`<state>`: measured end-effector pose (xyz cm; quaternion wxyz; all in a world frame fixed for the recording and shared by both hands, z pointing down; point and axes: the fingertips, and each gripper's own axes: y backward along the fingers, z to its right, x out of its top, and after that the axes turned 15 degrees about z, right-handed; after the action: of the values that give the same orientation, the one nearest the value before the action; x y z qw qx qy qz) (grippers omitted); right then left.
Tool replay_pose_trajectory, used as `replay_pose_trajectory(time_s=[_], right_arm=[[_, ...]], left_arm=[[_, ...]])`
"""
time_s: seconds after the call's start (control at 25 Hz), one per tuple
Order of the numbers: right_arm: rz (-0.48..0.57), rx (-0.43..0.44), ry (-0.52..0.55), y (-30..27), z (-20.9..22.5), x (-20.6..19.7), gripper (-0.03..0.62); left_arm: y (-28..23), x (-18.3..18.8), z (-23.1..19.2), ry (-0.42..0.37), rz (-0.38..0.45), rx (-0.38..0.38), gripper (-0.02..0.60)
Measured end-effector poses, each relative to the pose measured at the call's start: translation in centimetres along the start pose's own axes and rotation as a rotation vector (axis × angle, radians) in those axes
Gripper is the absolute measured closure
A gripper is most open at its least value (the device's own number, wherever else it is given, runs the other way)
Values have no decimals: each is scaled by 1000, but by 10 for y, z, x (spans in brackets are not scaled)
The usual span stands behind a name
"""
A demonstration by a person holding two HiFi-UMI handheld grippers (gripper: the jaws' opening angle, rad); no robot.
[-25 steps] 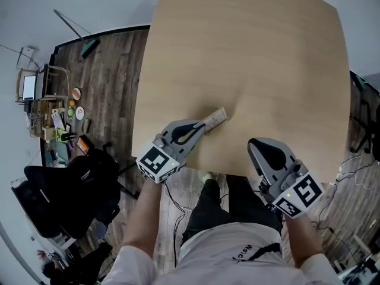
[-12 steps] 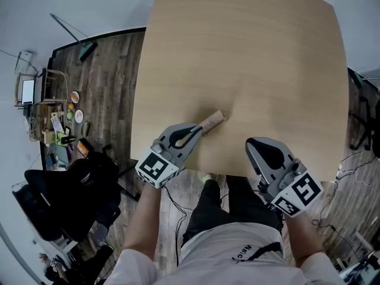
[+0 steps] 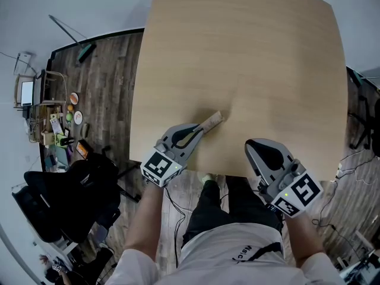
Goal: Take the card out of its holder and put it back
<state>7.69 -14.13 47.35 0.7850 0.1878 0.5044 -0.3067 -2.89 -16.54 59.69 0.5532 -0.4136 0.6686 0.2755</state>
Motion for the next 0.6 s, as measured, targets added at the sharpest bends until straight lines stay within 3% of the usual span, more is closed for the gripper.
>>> replay_pose_trajectory(time_s=[0.28,0.6], right_arm=[[-3,14,-3,-4,-5,-4,582],[7,12,1,-13,-8,2,580]], left_arm=[[6,2,-4,20,15,26,554],[1,46,4,-2,81,61,554]])
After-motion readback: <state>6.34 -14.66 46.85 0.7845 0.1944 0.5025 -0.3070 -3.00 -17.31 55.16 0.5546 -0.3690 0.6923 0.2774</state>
